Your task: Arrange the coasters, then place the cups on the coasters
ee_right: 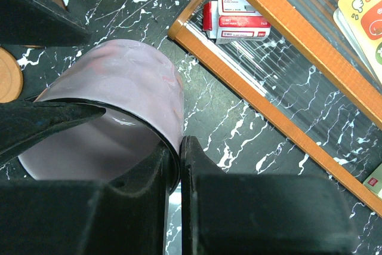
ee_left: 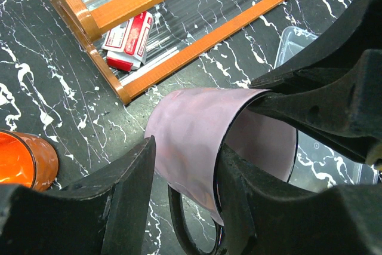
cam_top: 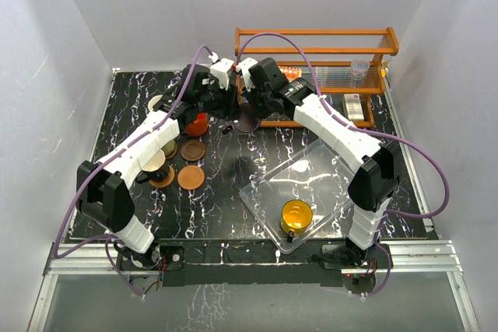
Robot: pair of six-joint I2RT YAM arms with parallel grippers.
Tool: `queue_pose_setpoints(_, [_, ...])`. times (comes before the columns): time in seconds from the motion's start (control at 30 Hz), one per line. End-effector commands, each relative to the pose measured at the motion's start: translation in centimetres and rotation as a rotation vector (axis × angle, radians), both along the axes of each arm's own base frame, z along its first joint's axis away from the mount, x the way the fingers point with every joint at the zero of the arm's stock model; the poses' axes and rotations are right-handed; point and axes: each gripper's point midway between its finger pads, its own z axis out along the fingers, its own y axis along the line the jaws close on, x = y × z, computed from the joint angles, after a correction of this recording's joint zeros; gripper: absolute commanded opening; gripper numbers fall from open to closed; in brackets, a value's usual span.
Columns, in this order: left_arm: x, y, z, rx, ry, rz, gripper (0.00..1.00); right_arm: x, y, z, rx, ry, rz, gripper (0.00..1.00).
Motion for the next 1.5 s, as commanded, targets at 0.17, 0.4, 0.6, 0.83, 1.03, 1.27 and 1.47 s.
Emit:
queue_pose_setpoints(0.17, [-0.6, 0.2, -1.5, 0.046, -0.018, -0.019, 0.39, 2.0, 2.3, 7.4, 0.193, -0.164, -0.042, 0.00])
queue_pose_setpoints(0.4, [-0.9, 0.3, -1.8, 0.047, -0.014, -0.025, 0.41, 2.3, 2.3, 7.0, 0.191, -0.161, -0.058, 0.00])
queue_pose_setpoints(0.6, [-1.2, 0.5, -2.1, 0.054, -0.019, -0.028, 0.42, 2.3, 2.7, 8.0, 0.228, -0.175, -0.050, 0.00])
queue_pose_setpoints(0.83, [-1.2, 0.7, -2.1, 0.069, -0.032, -0.034, 0.23, 0.8, 4.1, 9.5, 0.317, -0.176, 0.047, 0.00])
queue_pose_setpoints(1.03, [-1.2, 1.1, -1.1, 0.075, -0.061, -0.029, 0.00, -0.1, 4.9, 9.1, 0.341, -0.145, 0.106, 0.04])
queue_pose_setpoints(1.27, [-1.2, 2.0, 0.5, 0.077, -0.099, -0.009, 0.00, -0.7, 3.9, 8.0, 0.311, -0.138, 0.110, 0.16])
queue_pose_setpoints(1.47, [-1.3, 3.9, 0.4, 0.128, -0.121, 0.013, 0.00, -0.9, 2.1, 8.6, 0.316, -0.159, 0.136, 0.36])
